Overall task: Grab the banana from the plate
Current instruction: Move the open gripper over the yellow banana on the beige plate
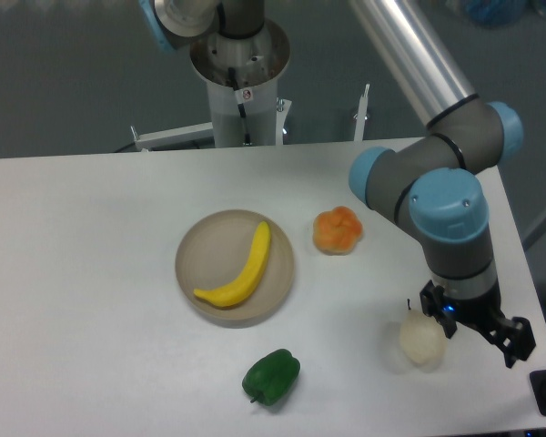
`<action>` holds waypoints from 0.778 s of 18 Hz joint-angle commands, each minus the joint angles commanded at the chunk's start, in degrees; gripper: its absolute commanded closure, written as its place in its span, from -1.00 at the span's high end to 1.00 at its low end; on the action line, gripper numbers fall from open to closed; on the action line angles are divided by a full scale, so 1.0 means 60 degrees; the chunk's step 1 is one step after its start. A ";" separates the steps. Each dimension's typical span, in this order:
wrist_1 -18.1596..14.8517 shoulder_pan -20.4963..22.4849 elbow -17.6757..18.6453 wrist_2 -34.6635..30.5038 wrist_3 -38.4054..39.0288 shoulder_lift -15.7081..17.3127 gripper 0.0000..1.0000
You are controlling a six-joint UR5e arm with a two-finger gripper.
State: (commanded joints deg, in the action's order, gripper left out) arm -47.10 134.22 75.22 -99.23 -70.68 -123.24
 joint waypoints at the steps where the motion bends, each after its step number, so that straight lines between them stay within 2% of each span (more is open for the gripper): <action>1: -0.0248 -0.0045 0.0163 0.0000 0.0206 0.0191 1.00; 4: -0.1740 -0.0279 0.0603 0.0160 0.1289 0.0880 1.00; 5: -0.2426 -0.0338 0.0836 0.0408 0.1611 0.1128 1.00; 8: -0.3369 -0.0411 0.1407 0.1110 0.2271 0.1583 1.00; 10: -0.3357 -0.0441 0.1979 0.1829 0.2815 0.1862 1.00; 12: -0.3124 -0.0776 0.2607 0.2138 0.2860 0.2155 1.00; 14: -0.2321 -0.1084 0.3237 0.2139 0.3326 0.2171 1.00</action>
State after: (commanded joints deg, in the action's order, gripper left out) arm -61.03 127.71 94.64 -86.40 -50.73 -110.21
